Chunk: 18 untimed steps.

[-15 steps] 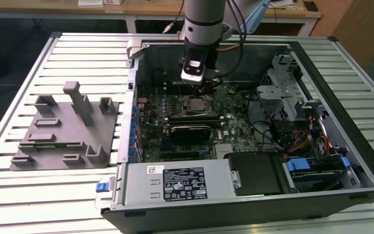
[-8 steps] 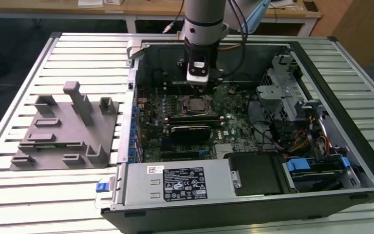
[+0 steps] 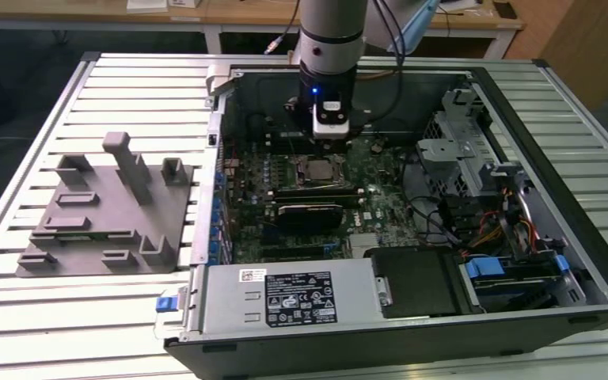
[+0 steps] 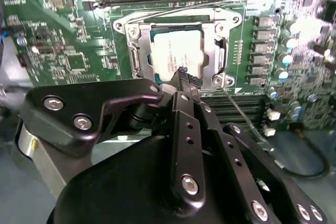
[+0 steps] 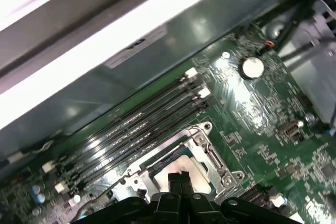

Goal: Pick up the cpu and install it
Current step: 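Close the cpu cover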

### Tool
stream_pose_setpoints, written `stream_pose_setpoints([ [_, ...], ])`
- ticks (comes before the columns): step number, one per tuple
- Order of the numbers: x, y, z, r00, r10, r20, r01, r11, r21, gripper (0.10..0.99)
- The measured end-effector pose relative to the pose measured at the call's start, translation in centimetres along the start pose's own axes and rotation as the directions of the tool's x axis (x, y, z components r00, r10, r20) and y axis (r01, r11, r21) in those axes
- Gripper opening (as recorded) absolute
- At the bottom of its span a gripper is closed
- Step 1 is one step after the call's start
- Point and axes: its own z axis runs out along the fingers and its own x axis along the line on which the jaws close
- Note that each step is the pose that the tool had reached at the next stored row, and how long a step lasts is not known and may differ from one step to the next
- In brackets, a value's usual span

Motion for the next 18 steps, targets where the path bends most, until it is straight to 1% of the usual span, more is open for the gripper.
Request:
stream_pose_setpoints([
  [2,0.00,0.00,0.01,0.9994,-0.036,-0.0014,0.036,0.9994,-0.001,0.106],
  [5,0.00,0.00,0.03,0.9960,-0.090,-0.0035,0.090,0.9960,-0.001,0.106],
  [9,0.00,0.00,0.06,0.9867,-0.163,-0.0063,0.163,0.9867,-0.003,0.106],
  [11,0.00,0.00,0.07,0.9801,-0.198,-0.0077,0.198,0.9802,-0.003,0.106],
  [13,0.00,0.00,0.08,0.9724,-0.233,-0.0089,0.233,0.9724,-0.004,0.106],
  [16,0.00,-0.01,0.10,0.9575,-0.288,-0.0110,0.288,0.9575,-0.005,0.106],
  [18,0.00,-0.01,0.11,0.9464,-0.323,-0.0122,0.323,0.9465,-0.006,0.106],
])
